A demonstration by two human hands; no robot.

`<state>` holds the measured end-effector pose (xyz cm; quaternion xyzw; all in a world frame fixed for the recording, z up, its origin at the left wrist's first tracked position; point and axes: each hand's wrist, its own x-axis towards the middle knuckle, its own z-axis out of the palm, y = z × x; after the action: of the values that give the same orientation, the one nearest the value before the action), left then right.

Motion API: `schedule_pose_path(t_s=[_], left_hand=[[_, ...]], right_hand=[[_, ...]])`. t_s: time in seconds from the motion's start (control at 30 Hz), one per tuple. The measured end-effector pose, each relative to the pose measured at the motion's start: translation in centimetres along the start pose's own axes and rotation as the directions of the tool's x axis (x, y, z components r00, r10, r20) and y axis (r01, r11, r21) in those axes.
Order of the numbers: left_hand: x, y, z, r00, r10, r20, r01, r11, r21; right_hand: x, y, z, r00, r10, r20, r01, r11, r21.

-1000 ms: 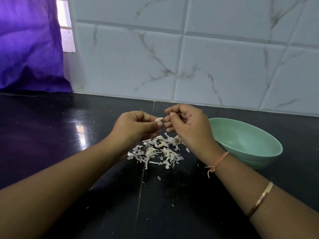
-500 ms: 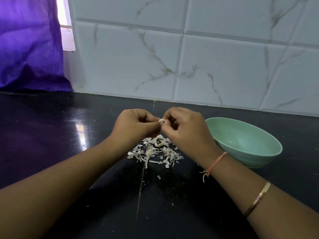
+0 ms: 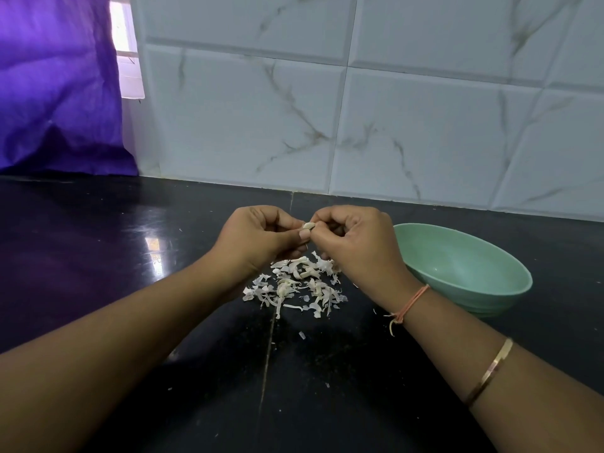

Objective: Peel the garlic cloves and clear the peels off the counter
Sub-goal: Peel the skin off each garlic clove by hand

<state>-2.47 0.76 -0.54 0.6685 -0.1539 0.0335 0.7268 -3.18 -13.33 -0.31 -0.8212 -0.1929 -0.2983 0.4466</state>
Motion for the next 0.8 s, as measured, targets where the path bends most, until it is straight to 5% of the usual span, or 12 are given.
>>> schedule_pose_path(t_s=[0.4, 0.8], left_hand=[[0.19, 0.23, -0.20, 0.995, -0.081, 0.053, 0.085, 0.992, -0.091], [0.40, -0.16, -0.31, 0.996, -0.073, 0.053, 0.080, 0.986, -0.147]], right_hand=[[0.09, 0.29, 0.06, 0.989, 0.137, 0.058, -0.147, 0.965, 0.217], [0.30, -0.04, 0.51, 0.936, 0.326, 0.130, -0.347, 0.799, 0.491]])
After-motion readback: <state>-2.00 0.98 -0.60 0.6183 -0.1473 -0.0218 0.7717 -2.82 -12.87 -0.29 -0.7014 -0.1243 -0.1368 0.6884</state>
